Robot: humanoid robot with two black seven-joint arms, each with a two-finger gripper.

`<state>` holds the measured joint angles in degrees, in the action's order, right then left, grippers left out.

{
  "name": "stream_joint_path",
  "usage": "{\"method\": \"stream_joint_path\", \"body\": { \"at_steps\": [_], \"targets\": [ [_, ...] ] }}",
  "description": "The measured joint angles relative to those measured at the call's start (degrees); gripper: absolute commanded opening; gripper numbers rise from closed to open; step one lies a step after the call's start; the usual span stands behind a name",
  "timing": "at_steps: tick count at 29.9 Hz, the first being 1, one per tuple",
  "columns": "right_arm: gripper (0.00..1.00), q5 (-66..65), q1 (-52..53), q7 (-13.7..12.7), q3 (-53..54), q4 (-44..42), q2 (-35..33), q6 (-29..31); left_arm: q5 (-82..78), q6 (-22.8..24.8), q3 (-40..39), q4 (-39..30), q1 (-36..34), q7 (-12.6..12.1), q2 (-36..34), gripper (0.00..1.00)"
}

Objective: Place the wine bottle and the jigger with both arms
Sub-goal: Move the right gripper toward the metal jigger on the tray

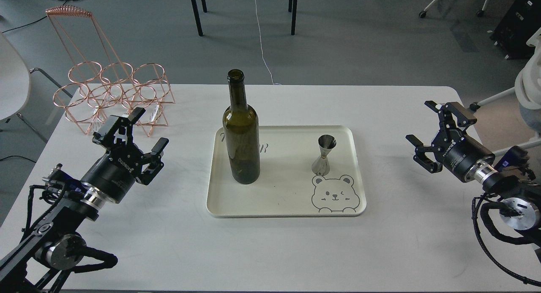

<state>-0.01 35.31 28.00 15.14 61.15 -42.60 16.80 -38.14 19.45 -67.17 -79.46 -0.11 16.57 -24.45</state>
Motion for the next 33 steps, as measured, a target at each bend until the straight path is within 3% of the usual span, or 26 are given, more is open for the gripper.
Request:
{"method": "stream_joint_path", "body": {
  "at_steps": [13, 16, 19, 22, 27, 33],
  "targets": [
    [0.99, -0.92, -0.68, 0.00, 3.01, -0.17, -0.26, 0.01, 0.22, 2.43, -0.28, 0.50, -1.31, 0.47, -2.14, 0.98],
    [0.99, -9.15, -0.44, 0.00, 3.38, 2.20, -1.79, 0.17, 0.47, 2.61, -0.06, 0.52, -2.71, 0.62, -4.06, 0.98],
    [0.99, -25.69, -0.46, 0.00, 4.16, 6.43, -5.71, -1.09, 0.62, 2.63, 0.02, 0.53, -3.06, 0.93, -4.38, 0.98],
    [0.99, -43.65, -1.06, 0.00, 4.84, 11.08, -8.08, -8.50, 0.47, 2.54, 0.09, 0.53, -3.24, 1.84, -4.40, 0.98],
    [0.99, -70.48, -1.60, 0.01, 4.00, 13.48, -8.93, -27.76, 0.11, 2.23, 0.12, 0.07, -3.29, 2.38, -4.13, 0.98],
    [0.98, -88.77, -1.65, 0.01, 3.44, 13.31, -7.62, -41.10, 0.08, 2.17, 0.12, -0.24, -3.31, 2.41, -4.03, 0.98]
  ]
}}
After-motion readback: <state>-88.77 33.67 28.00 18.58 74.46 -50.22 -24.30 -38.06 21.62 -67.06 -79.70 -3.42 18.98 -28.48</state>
